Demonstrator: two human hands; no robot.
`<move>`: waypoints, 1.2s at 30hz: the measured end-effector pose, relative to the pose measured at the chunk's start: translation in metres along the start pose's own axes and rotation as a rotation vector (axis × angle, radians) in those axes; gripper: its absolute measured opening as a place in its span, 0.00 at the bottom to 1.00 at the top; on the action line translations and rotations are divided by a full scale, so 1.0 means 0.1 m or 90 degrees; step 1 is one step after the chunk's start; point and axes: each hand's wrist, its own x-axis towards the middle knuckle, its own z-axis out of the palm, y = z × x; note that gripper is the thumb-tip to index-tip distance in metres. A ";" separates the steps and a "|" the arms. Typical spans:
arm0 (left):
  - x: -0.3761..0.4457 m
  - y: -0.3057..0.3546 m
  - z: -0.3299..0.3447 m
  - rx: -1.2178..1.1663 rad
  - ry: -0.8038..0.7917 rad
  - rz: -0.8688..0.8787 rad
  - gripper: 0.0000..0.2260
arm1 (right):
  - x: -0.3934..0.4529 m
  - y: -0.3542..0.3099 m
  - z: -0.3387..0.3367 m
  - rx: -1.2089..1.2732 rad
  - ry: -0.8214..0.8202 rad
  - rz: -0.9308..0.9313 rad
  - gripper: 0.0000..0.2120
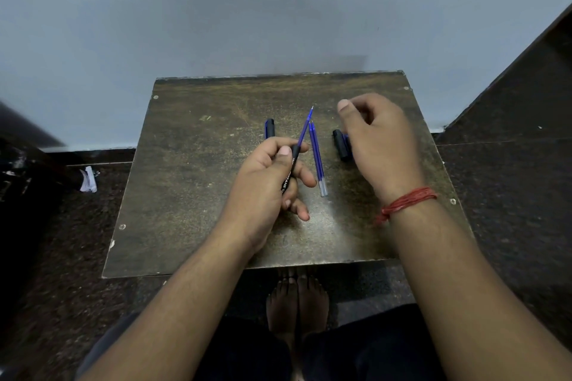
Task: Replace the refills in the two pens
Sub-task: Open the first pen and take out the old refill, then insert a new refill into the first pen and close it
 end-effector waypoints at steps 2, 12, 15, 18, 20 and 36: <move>0.01 -0.01 0.00 -0.009 0.002 0.002 0.10 | -0.11 -0.11 0.10 0.074 -0.092 0.038 0.13; 0.01 -0.03 0.01 -0.020 -0.012 -0.018 0.08 | -0.19 -0.14 0.19 0.196 -0.184 0.073 0.11; 0.00 -0.03 0.01 -0.002 -0.031 -0.023 0.09 | -0.08 -0.10 0.09 0.252 -0.094 0.077 0.09; -0.01 -0.03 0.00 0.034 -0.042 -0.026 0.10 | 0.07 -0.01 -0.07 0.378 0.055 0.109 0.07; -0.01 -0.03 -0.01 0.039 -0.043 -0.023 0.10 | 0.13 0.08 -0.16 0.445 0.114 0.136 0.08; -0.01 0.00 -0.01 0.033 -0.016 -0.006 0.09 | 0.15 0.32 -0.20 -0.294 0.028 0.037 0.07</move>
